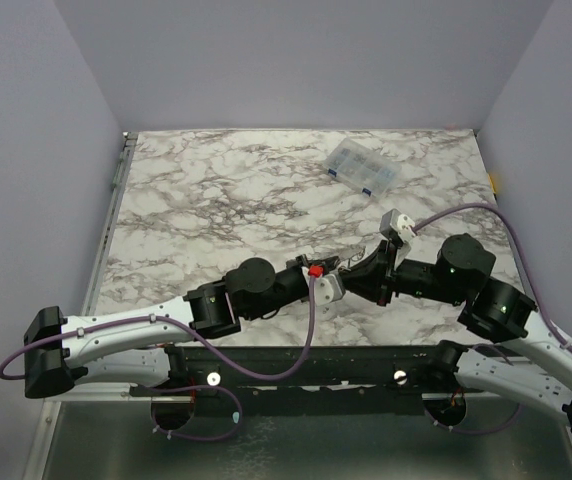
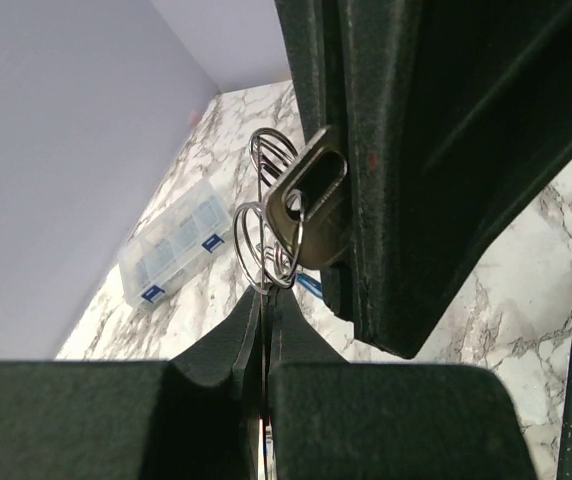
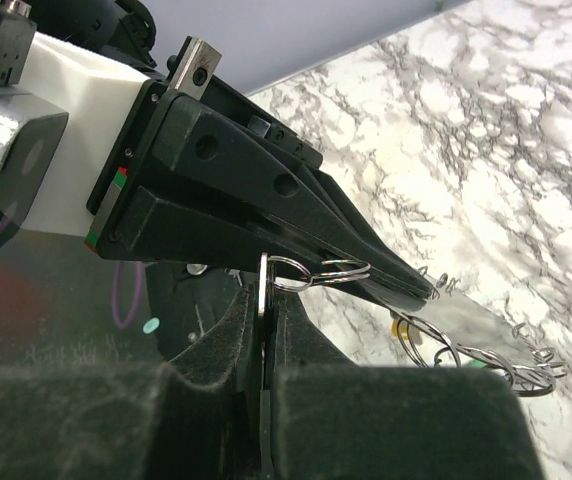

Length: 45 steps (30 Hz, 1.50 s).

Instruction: Put the keys on the keyring

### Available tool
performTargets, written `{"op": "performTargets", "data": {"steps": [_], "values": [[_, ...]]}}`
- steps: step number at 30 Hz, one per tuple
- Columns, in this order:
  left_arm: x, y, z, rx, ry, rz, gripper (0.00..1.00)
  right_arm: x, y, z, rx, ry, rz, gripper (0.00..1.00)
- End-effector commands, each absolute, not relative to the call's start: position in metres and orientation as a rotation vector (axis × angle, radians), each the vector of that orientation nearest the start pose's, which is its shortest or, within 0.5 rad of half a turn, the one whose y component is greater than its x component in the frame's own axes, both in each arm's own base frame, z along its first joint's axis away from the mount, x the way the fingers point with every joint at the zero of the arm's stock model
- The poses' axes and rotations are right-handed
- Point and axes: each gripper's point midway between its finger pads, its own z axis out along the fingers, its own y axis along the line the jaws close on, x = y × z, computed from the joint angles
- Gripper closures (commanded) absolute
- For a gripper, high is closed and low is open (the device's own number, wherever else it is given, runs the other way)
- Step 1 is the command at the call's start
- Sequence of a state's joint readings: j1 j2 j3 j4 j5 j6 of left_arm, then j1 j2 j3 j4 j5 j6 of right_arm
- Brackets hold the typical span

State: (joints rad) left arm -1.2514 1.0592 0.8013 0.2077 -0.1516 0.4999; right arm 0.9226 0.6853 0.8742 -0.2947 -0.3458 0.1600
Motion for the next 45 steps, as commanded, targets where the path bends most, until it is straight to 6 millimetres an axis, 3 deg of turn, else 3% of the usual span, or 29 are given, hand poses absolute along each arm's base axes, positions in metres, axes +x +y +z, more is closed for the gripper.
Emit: {"op": "performTargets", "data": {"steps": [1, 9, 11, 15, 17, 20, 23, 26, 29, 35, 40, 45], "values": [[0.172, -0.349, 0.296, 1.134, 1.123, -0.425, 1.0, 0.1, 0.253, 0.332, -0.956, 1.591, 1.116, 0.99], [0.17, -0.344, 0.288, 1.161, 1.113, -0.405, 0.99, 0.107, 0.253, 0.34, -0.985, 1.632, 1.058, 0.99], [0.169, -0.342, 0.283, 1.181, 1.112, -0.402, 0.86, 0.11, 0.254, 0.34, -0.989, 1.644, 1.04, 0.99], [0.155, -0.341, 0.272, 1.289, 1.093, -0.427, 0.48, 0.119, 0.255, 0.341, -0.983, 1.667, 0.994, 0.99], [0.146, -0.339, 0.267, 1.349, 1.076, -0.45, 0.36, 0.124, 0.255, 0.342, -0.972, 1.681, 0.967, 0.99], [0.137, -0.333, 0.259, 1.425, 1.068, -0.464, 0.24, 0.134, 0.256, 0.341, -0.947, 1.711, 0.923, 0.99], [0.134, -0.323, 0.252, 1.48, 1.077, -0.431, 0.21, 0.145, 0.257, 0.336, -0.919, 1.756, 0.877, 0.99], [0.139, -0.308, 0.257, 1.453, 1.104, -0.388, 0.13, 0.153, 0.258, 0.334, -0.891, 1.779, 0.845, 0.99], [0.146, -0.293, 0.277, 1.385, 1.137, -0.349, 0.11, 0.164, 0.256, 0.333, -0.847, 1.799, 0.794, 1.0], [0.193, -0.252, 0.296, 1.153, 1.203, -0.134, 0.11, 0.183, 0.262, 0.332, -0.808, 1.8, 0.729, 0.99], [0.263, -0.212, 0.284, 0.935, 1.382, 0.08, 0.14, 0.21, 0.272, 0.334, -0.784, 1.767, 0.636, 1.0], [0.319, -0.146, 0.286, 0.552, 1.541, 0.284, 0.2, 0.234, 0.291, 0.331, -0.792, 1.756, 0.576, 0.99]]}}
